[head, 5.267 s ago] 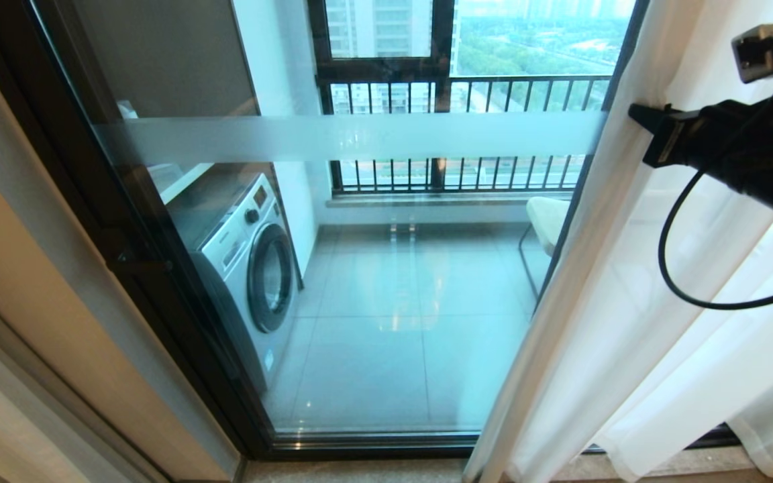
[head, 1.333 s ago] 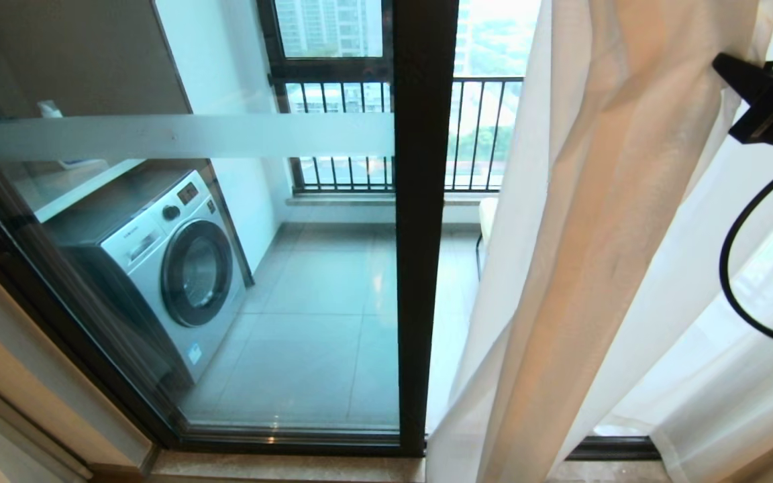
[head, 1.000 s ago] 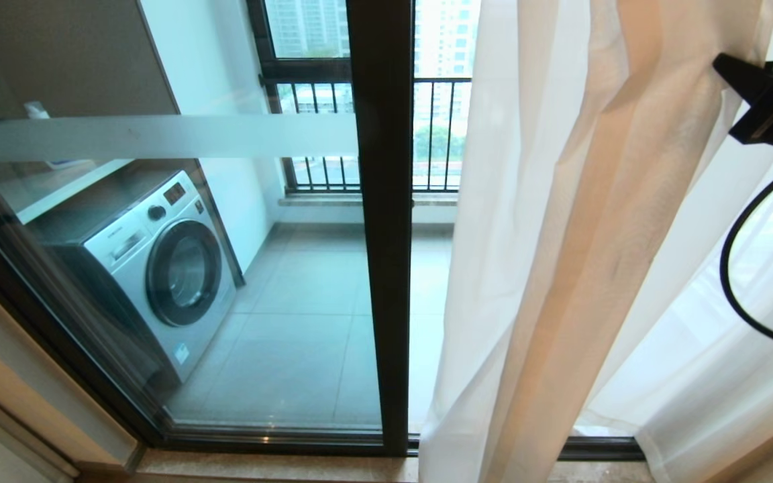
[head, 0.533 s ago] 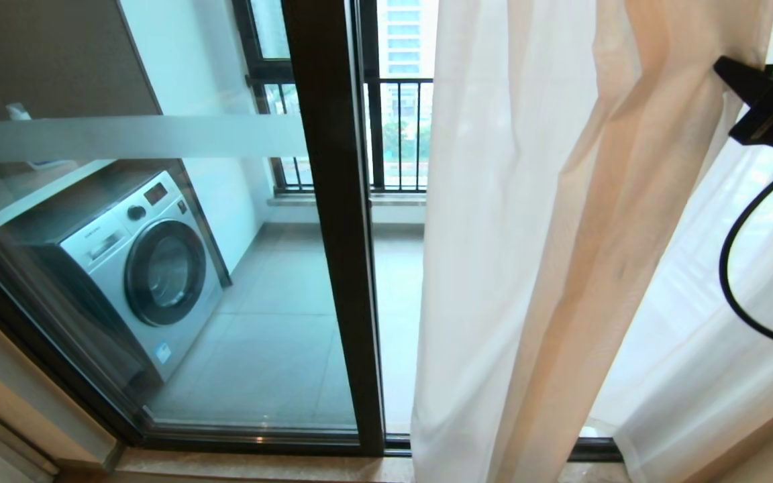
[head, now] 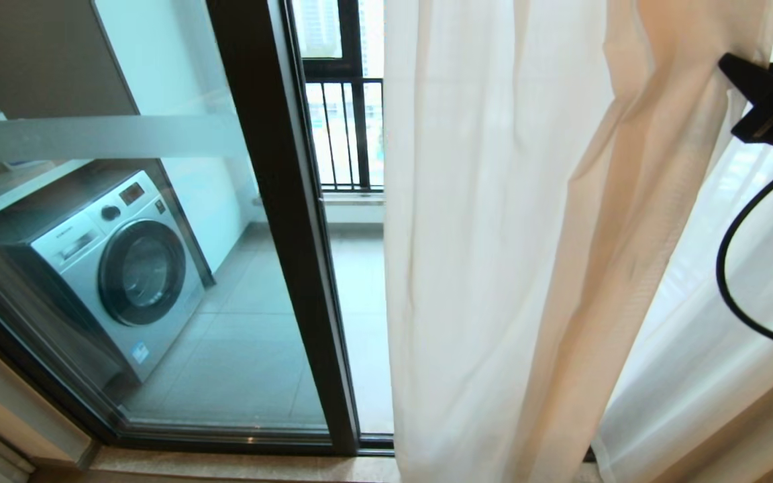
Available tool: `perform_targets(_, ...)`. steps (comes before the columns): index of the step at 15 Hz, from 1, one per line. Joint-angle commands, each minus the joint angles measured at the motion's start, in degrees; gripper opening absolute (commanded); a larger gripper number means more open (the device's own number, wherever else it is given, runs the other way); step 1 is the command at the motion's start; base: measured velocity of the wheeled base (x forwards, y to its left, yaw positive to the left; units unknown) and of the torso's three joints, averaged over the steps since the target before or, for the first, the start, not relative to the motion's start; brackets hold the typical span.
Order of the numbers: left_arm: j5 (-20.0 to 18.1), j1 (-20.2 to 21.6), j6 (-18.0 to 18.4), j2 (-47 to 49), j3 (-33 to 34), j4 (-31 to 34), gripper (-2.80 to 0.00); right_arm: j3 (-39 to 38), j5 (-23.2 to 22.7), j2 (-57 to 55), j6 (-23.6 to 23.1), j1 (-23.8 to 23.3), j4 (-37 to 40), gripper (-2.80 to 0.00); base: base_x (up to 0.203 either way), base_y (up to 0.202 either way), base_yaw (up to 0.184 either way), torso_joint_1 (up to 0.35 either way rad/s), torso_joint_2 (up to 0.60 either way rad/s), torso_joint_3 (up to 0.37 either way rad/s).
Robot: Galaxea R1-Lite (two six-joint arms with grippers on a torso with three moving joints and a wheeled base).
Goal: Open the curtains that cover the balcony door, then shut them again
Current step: Pull the inner curtains open on both sides
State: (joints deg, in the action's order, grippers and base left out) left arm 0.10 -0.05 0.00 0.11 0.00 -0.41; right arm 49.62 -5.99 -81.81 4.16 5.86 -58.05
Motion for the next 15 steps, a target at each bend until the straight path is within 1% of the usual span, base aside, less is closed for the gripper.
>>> perform_targets(1, -0.01, 0.05, 0.00, -0.02, 0.00, -0.02, -2.80, -0.05, 0.02, -0.10, 0.24, 0.02, -0.75, -2.80, 0.000, -0.186, -0.002, 0.002, 0.00, 0.002)
perform_targets(10, -0.01, 0.04, 0.00, -0.02, 0.00, -0.02, -2.80, 0.47, -0.07, -2.54, 0.79, 0.02, -2.77, -2.80, 0.000, -0.190, 0.000, 0.001, 0.00, 0.003)
perform_targets(15, -0.01, -0.04, 0.00, -0.02, 0.00, -0.02, -2.80, -0.97, -0.07, -2.92, 0.89, 0.11, -4.44, -2.80, 0.000, -0.192, -0.001, 0.001, 0.00, 0.002)
